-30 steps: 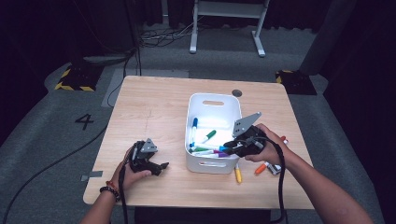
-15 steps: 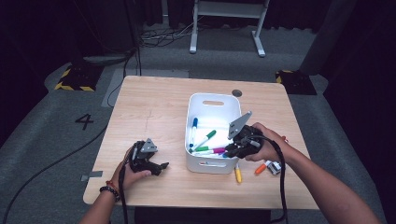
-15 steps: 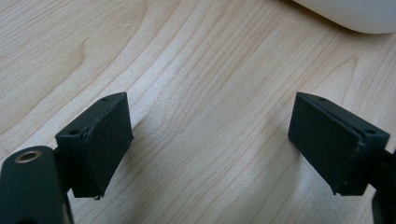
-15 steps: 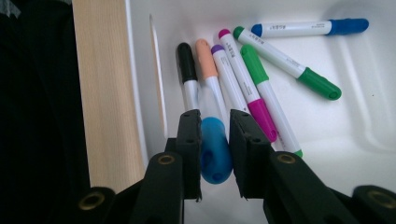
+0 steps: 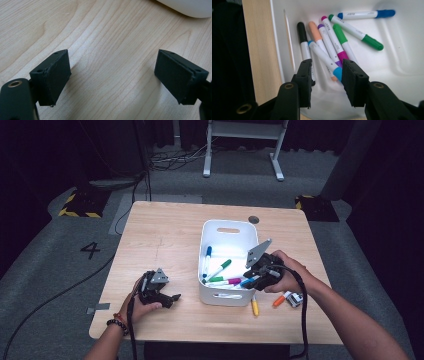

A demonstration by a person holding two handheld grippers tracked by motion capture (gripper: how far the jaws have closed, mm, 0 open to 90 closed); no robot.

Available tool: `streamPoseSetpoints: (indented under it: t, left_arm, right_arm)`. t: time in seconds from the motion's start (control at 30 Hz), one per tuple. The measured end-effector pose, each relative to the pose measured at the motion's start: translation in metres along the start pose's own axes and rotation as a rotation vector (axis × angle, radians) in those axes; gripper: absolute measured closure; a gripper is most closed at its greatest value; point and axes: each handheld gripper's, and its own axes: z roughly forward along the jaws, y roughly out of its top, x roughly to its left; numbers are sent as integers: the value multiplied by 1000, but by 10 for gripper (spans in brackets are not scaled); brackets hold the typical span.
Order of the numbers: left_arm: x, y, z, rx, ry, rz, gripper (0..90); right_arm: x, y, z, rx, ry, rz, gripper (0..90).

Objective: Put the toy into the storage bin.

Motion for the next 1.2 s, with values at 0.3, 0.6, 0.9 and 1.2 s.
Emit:
streamPoseSetpoints:
  t: [0.3, 0.6, 0.9, 1.2]
  left_arm:
    - [0, 0, 0, 0, 0, 0, 138]
    - [0, 0, 0, 0, 0, 0, 138]
    - [0, 0, 0, 0, 0, 0, 138]
    - [0, 0, 0, 0, 1, -1, 138]
  right_arm:
    - [20, -24, -35, -190, -143, 16, 509]
    - [43, -65, -46, -367, -250, 118, 473]
    - [64, -98, -26, -431, -330, 242, 396]
    - [69, -123, 34, -342, -357, 326, 383]
